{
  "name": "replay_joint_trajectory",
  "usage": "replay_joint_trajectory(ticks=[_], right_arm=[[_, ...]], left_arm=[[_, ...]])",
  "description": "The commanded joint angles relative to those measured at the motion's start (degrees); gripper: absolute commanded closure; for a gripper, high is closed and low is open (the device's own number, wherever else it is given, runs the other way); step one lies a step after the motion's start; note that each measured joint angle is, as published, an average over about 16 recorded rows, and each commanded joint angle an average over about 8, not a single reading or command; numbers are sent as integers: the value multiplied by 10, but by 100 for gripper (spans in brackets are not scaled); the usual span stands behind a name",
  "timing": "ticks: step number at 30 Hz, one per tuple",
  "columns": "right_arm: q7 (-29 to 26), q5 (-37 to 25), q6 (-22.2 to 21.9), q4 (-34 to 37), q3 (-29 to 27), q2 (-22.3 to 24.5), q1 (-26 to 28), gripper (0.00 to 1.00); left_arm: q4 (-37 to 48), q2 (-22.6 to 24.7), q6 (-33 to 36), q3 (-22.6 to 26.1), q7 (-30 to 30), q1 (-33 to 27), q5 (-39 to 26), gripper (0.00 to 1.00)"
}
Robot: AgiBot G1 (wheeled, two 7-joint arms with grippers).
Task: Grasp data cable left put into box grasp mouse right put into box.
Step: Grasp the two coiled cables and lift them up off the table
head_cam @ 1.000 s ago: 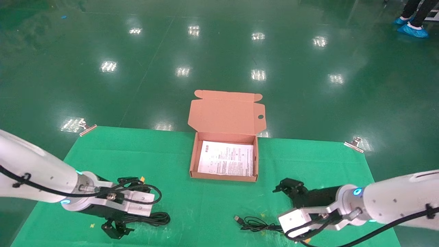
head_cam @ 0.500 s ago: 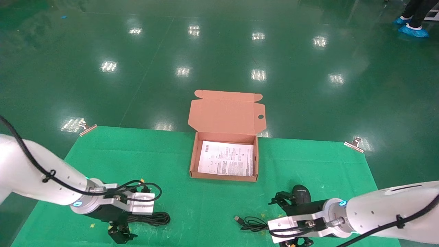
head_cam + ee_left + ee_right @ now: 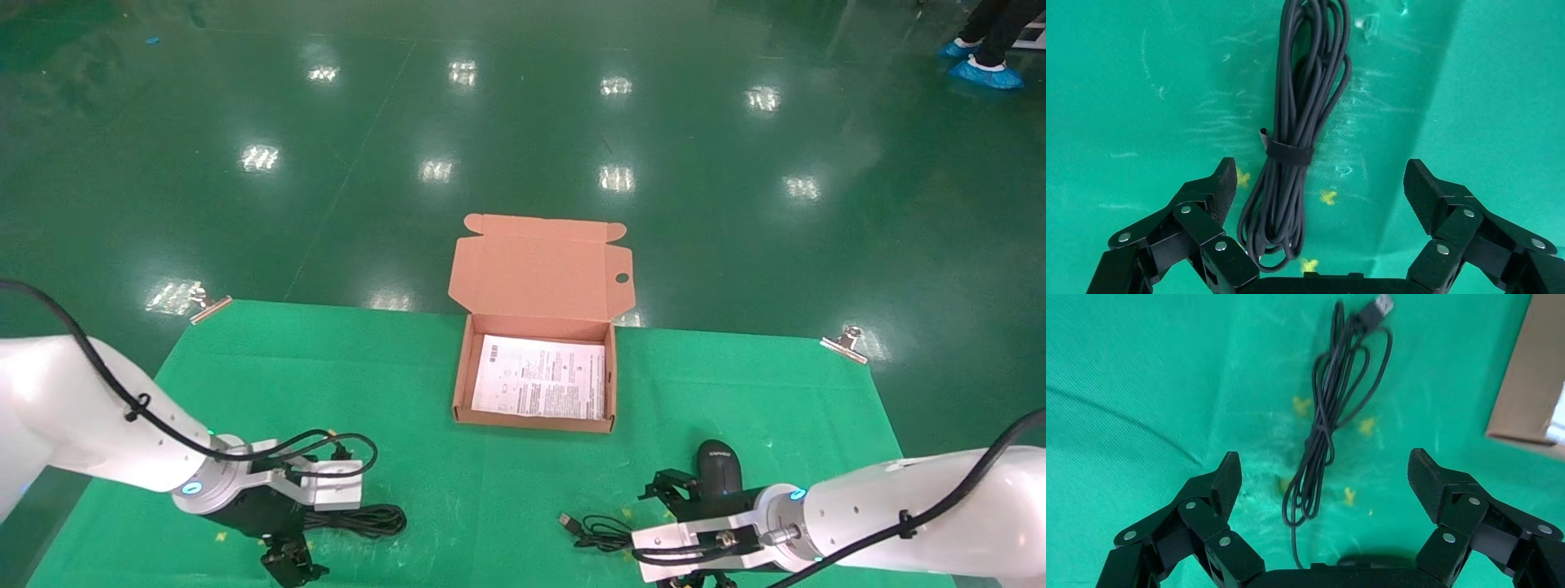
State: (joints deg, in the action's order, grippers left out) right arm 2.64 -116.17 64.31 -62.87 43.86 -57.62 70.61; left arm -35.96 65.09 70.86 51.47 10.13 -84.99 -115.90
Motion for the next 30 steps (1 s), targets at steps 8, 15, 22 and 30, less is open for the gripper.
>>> replay_joint_trajectory(ticks=[8, 15, 22, 30], right_arm=[[20, 2, -30, 41, -3, -11, -4, 56], [24, 1, -39, 48, -4, -13, -4, 100], [22, 1, -35, 45, -4, -13, -4, 100], [21, 2, -32, 43, -4, -12, -4, 100]], left_arm=[[54, 15, -29, -1, -35, -5, 0, 54], [64, 17, -37, -4, -39, -6, 3, 100], [59, 16, -34, -3, -37, -6, 2, 100], [55, 15, -32, -2, -37, -6, 1, 100]])
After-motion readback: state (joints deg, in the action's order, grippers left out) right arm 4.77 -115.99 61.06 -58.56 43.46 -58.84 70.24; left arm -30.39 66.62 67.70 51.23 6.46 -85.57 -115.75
